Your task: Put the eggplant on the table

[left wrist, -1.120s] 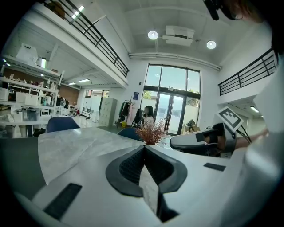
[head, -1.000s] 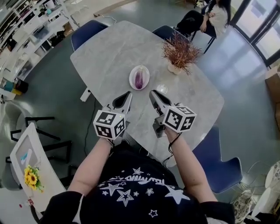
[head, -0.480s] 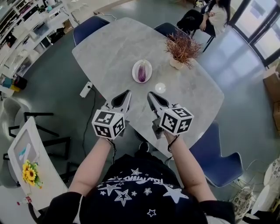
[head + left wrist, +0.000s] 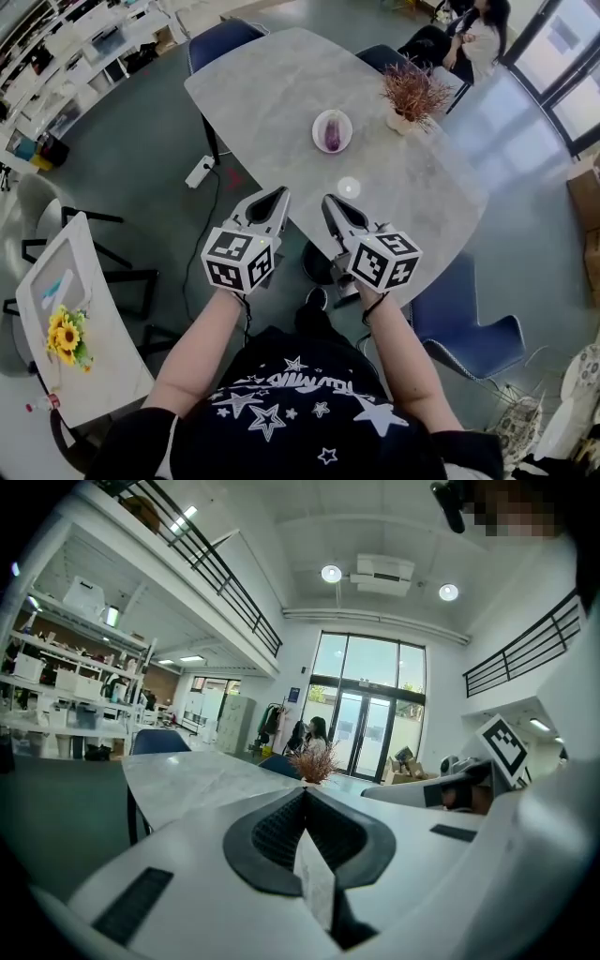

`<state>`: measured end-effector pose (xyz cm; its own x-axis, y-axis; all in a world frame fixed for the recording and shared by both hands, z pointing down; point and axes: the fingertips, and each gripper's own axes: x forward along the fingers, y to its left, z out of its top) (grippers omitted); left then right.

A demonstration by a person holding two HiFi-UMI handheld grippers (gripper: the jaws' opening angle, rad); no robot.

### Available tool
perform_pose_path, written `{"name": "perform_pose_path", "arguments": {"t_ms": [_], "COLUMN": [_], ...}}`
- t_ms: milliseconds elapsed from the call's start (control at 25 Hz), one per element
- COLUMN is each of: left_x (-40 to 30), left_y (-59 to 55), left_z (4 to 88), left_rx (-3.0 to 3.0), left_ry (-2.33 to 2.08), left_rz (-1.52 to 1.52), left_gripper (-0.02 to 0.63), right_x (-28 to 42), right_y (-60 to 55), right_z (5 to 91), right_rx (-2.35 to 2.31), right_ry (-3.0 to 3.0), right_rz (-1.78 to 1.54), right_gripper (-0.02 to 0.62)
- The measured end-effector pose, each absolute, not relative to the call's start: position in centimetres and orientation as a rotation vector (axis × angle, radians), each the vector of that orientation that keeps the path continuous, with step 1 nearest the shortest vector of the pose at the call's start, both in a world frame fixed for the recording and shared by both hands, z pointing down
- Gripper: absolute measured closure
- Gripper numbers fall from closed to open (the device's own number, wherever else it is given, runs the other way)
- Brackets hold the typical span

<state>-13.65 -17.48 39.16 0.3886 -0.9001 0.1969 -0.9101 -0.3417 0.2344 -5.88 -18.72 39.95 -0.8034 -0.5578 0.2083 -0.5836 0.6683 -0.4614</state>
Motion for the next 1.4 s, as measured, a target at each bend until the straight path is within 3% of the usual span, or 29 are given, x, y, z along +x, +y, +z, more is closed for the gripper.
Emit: {"name": "perform_pose_path", "arguments": {"t_ms": [760,1400], "left_x": [-14.3,-10.6], "left_y": [-4.8,-4.2], "left_z": [37.1,35.8], "left_rx": [2.399,2.367], "left_ry": [-1.559,-1.604], "left_rz": [-0.021,-0.027], "left_gripper": [0.598,0.598], "right_x": [-4.8,-3.0], "right_y": [-6.9,-6.2], "right_z": [37.6,35.4], "right_rx": [1.078,0.978], "right_ry": [-2.798,-2.787], "right_rz": [0.638,0.452], "right_gripper": [0.591,0.591]}}
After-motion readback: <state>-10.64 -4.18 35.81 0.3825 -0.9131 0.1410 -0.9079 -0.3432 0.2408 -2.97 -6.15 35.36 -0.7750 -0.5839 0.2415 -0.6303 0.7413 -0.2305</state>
